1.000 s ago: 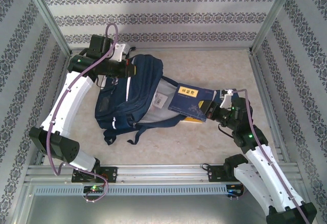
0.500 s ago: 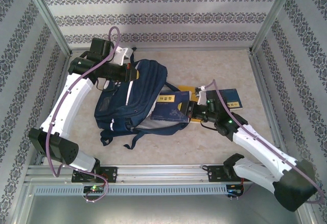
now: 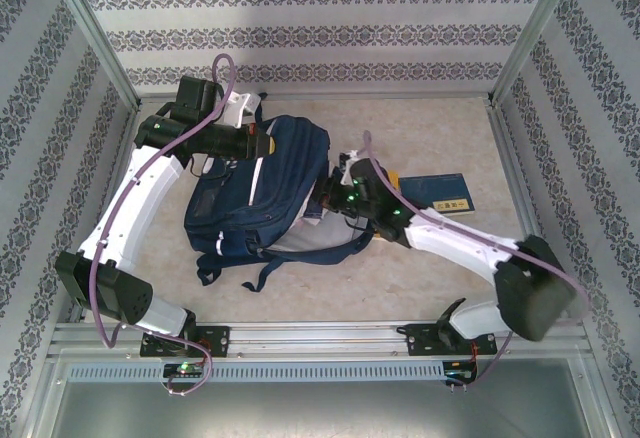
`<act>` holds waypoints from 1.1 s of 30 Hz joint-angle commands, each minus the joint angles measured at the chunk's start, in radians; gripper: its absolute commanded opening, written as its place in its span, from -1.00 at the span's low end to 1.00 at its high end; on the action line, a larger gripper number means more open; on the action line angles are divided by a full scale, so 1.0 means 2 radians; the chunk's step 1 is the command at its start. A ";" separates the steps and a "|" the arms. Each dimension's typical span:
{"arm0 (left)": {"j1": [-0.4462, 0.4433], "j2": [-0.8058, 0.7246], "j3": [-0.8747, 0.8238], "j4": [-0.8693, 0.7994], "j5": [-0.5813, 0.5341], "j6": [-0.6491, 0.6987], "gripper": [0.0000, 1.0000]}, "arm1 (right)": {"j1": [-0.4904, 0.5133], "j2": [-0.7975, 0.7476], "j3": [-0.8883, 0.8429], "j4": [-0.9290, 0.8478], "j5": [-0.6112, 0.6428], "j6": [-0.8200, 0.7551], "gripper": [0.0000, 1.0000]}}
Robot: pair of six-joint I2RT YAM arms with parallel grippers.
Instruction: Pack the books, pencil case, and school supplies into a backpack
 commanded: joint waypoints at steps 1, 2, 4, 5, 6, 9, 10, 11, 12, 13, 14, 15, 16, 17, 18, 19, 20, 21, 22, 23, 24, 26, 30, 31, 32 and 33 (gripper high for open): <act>0.005 -0.041 0.009 0.093 0.045 -0.014 -1.00 | 0.011 0.061 0.033 0.068 0.030 0.046 -1.00; 0.007 -0.042 0.008 0.095 0.047 -0.015 -1.00 | 0.014 0.085 0.048 0.076 0.031 0.053 -1.00; 0.009 -0.043 0.008 0.097 0.049 -0.017 -1.00 | 0.024 0.127 0.078 0.085 0.028 0.063 -1.00; 0.011 -0.043 0.007 0.098 0.050 -0.019 -1.00 | 0.029 0.149 0.094 0.091 0.027 0.065 -1.00; 0.012 -0.043 0.007 0.100 0.052 -0.021 -1.00 | 0.034 0.167 0.107 0.092 0.027 0.066 -1.00; 0.017 -0.042 0.005 0.108 0.056 -0.029 -1.00 | 0.048 0.216 0.144 0.092 0.036 0.071 -1.00; 0.019 -0.041 0.005 0.110 0.056 -0.032 -1.00 | 0.052 0.231 0.154 0.091 0.036 0.072 -0.89; 0.021 -0.040 0.004 0.112 0.058 -0.034 -1.00 | 0.056 0.244 0.165 0.089 0.035 0.070 -0.78; 0.023 -0.039 0.003 0.114 0.059 -0.036 -1.00 | 0.058 0.255 0.174 0.087 0.031 0.067 -0.58; 0.024 -0.037 0.003 0.114 0.059 -0.037 -1.00 | 0.058 0.260 0.180 0.085 0.026 0.061 -0.29; 0.026 -0.035 0.003 0.114 0.058 -0.038 -1.00 | 0.058 0.263 0.183 0.080 0.024 0.053 0.01; 0.028 -0.034 0.003 0.113 0.056 -0.038 -1.00 | 0.058 0.260 0.183 0.073 0.026 0.046 0.19; 0.030 -0.034 0.002 0.112 0.053 -0.039 -1.00 | 0.058 0.254 0.180 0.067 0.028 0.030 0.34; 0.033 -0.034 -0.001 0.111 0.048 -0.039 -1.00 | 0.058 0.244 0.175 0.060 0.032 0.013 0.45; 0.036 -0.033 -0.004 0.110 0.042 -0.038 -1.00 | 0.057 0.231 0.170 0.050 0.037 -0.003 0.54; 0.038 -0.033 -0.007 0.109 0.037 -0.038 -1.00 | 0.057 0.219 0.163 0.044 0.040 -0.017 0.62; 0.042 -0.032 -0.012 0.105 0.026 -0.038 -1.00 | 0.057 0.204 0.154 0.039 0.042 -0.033 0.71; 0.046 -0.031 -0.013 0.093 0.008 -0.035 -1.00 | 0.057 0.191 0.145 0.030 0.047 -0.047 0.76; 0.050 -0.029 -0.014 0.086 -0.006 -0.031 -1.00 | 0.056 0.176 0.136 0.024 0.051 -0.058 0.82; 0.055 -0.028 -0.021 0.084 -0.017 -0.031 -1.00 | 0.055 0.160 0.125 0.018 0.054 -0.069 0.86; 0.060 -0.029 -0.030 0.085 -0.030 -0.032 -1.00 | 0.053 0.145 0.114 0.013 0.055 -0.080 0.88; 0.065 -0.031 -0.046 0.083 -0.065 -0.032 -1.00 | 0.048 0.117 0.095 -0.004 0.067 -0.097 0.89; 0.074 -0.034 -0.072 0.077 -0.137 -0.032 -1.00 | 0.029 0.056 0.051 -0.031 0.092 -0.109 0.87; 0.076 -0.035 -0.077 0.077 -0.154 -0.033 -1.00 | 0.024 0.041 0.041 -0.036 0.097 -0.111 0.87; 0.078 -0.034 -0.079 0.077 -0.171 -0.036 -1.00 | 0.019 0.025 0.027 -0.038 0.100 -0.114 0.86; 0.079 -0.034 -0.081 0.077 -0.184 -0.037 -1.00 | 0.013 0.011 0.018 -0.042 0.103 -0.118 0.86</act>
